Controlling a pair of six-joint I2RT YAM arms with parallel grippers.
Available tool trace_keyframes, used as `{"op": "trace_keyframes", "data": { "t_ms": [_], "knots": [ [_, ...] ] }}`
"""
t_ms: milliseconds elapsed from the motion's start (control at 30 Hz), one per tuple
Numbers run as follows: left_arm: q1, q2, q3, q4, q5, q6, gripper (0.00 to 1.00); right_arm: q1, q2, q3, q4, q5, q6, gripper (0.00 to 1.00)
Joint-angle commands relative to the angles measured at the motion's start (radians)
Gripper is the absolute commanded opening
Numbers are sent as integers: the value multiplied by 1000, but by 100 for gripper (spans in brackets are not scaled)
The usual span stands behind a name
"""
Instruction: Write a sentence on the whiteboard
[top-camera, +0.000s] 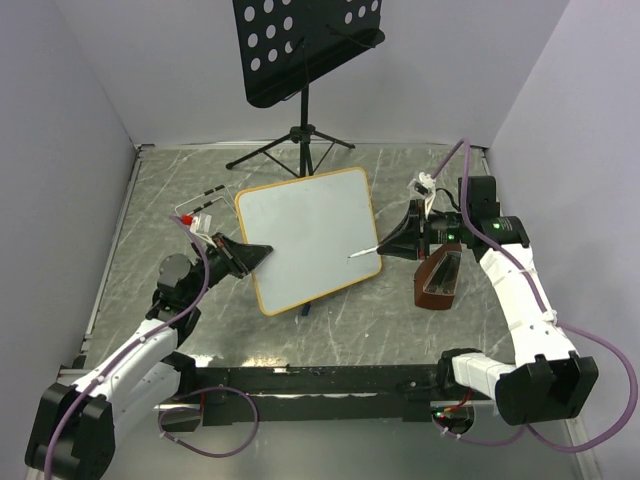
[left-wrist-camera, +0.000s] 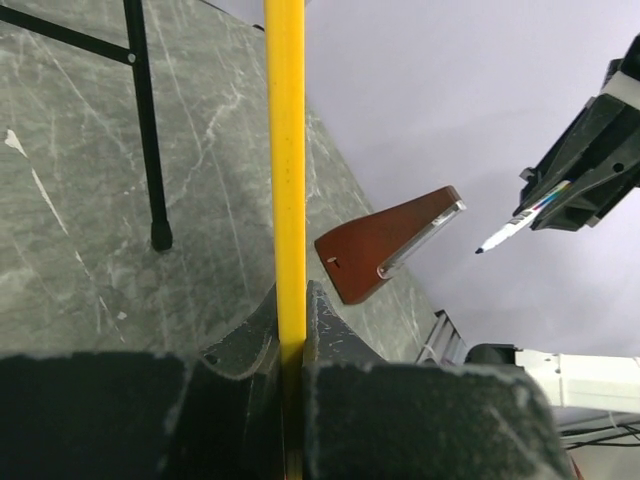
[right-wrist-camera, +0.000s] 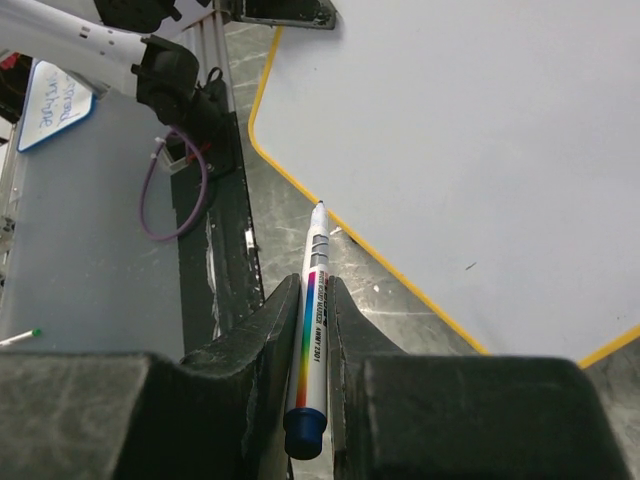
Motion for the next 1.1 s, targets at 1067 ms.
{"op": "trace_keyframes", "data": {
  "t_ms": [1067],
  "knots": [
    [-197,264,-58,582,-198,175,1,47,-69,19,124,186,13,0]
  ]
}}
